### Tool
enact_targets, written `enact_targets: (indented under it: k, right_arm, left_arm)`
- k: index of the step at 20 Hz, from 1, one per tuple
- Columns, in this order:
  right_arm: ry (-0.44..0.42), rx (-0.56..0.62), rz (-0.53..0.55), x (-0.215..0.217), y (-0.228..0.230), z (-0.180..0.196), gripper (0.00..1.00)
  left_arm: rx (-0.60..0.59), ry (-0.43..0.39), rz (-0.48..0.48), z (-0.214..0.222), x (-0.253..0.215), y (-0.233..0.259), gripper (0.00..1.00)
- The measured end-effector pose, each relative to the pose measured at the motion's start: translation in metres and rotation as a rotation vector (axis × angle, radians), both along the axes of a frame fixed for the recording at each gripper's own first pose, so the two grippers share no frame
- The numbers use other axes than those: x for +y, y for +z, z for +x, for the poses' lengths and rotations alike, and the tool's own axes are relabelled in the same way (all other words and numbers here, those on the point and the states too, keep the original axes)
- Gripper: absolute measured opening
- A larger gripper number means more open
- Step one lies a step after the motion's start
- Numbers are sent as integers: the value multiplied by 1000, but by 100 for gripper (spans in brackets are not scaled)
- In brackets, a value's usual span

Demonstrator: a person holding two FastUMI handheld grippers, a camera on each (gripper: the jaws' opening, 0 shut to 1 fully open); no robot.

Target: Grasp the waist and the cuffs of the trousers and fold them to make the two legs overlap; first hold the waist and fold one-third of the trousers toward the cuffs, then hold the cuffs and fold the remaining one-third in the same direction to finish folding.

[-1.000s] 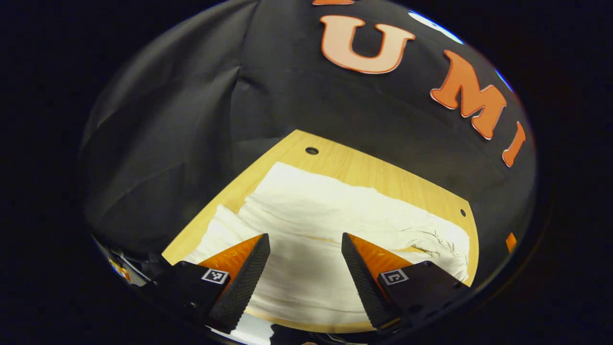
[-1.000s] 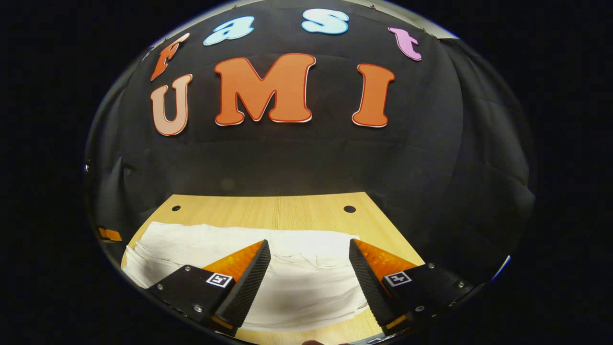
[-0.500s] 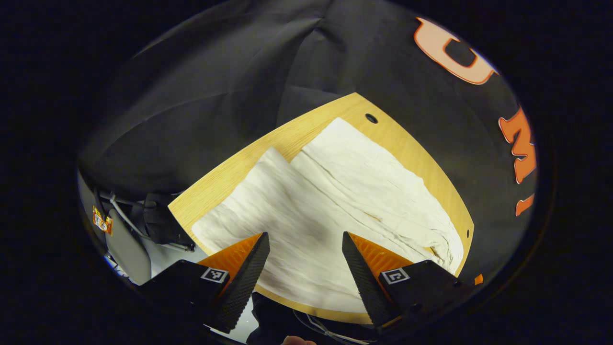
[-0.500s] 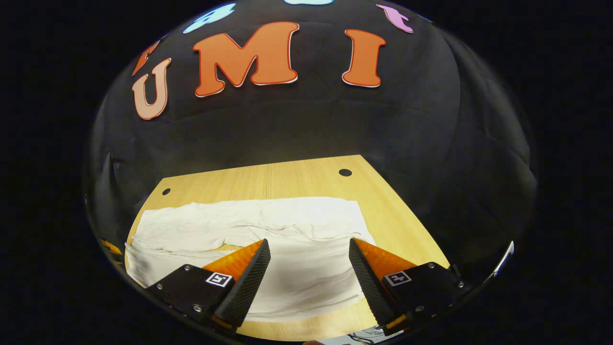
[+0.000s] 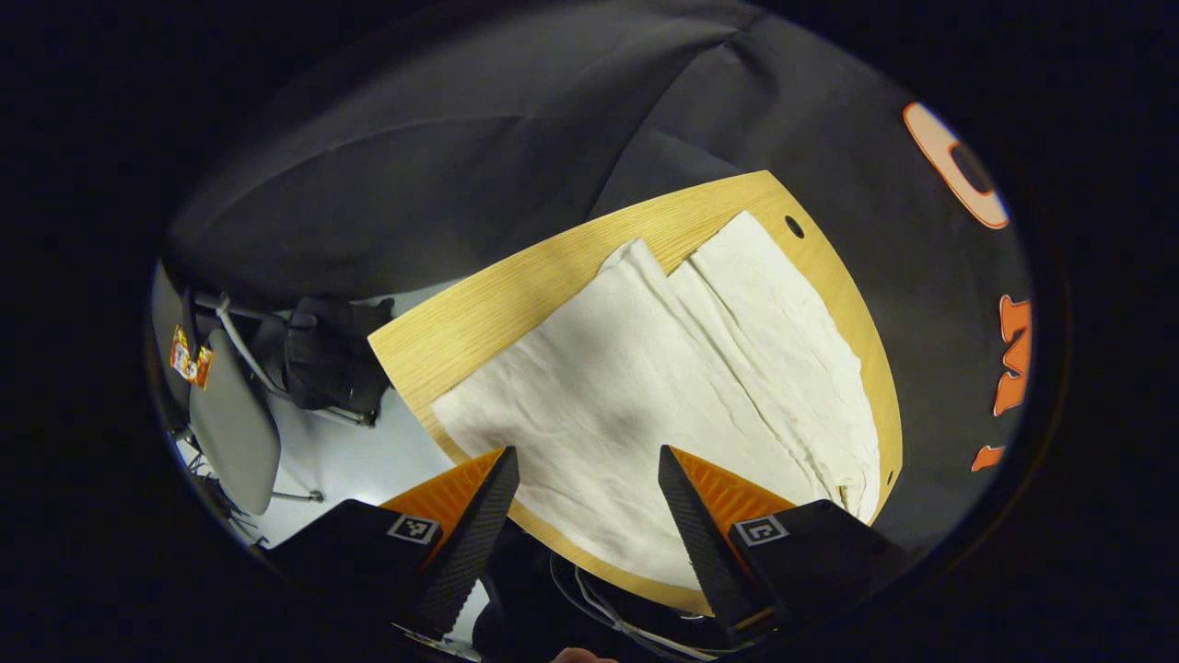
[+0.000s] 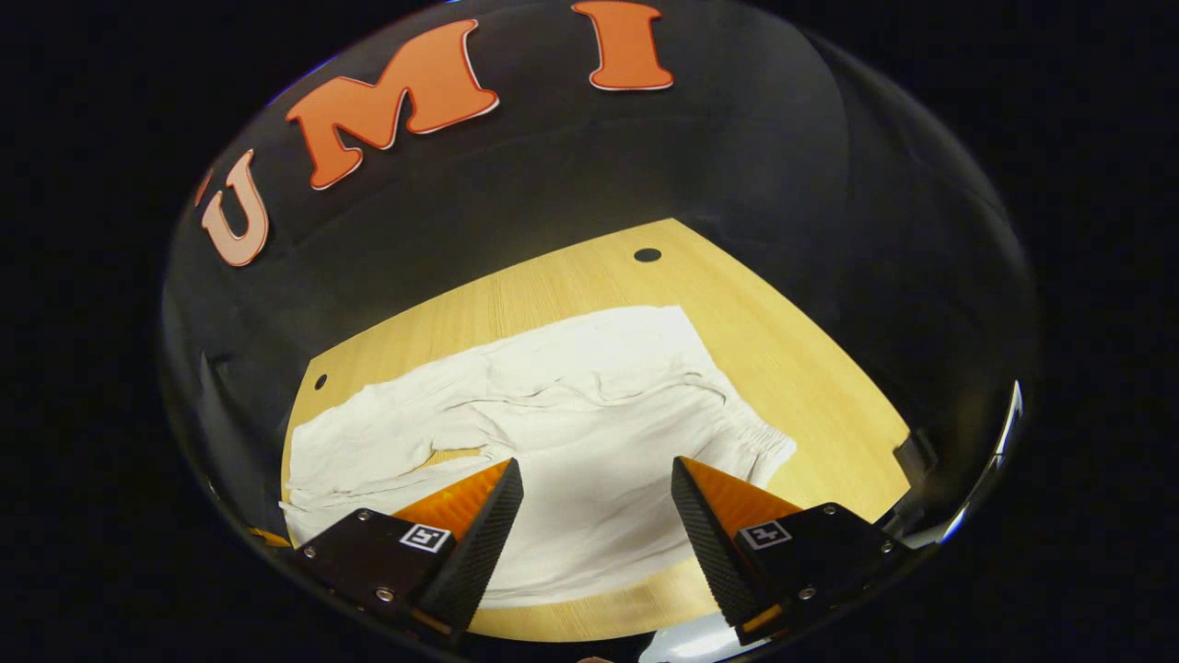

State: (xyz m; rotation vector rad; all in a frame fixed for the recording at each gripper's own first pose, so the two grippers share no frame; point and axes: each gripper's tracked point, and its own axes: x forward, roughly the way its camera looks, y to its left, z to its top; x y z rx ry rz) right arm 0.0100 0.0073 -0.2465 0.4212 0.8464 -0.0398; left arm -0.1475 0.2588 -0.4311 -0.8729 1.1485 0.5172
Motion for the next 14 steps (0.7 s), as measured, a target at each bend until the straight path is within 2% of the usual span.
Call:
enact_targets:
  k: [4, 14]
  right_arm:
    - [-38, 45, 72, -2, -15, -10, 98]
    - [-73, 90, 121, -6, -29, -37, 99]
  left_arm:
    - [7, 11, -31, -17, 9, -14, 100]
    - [-42, 90, -122, -37, 32, -37, 100]
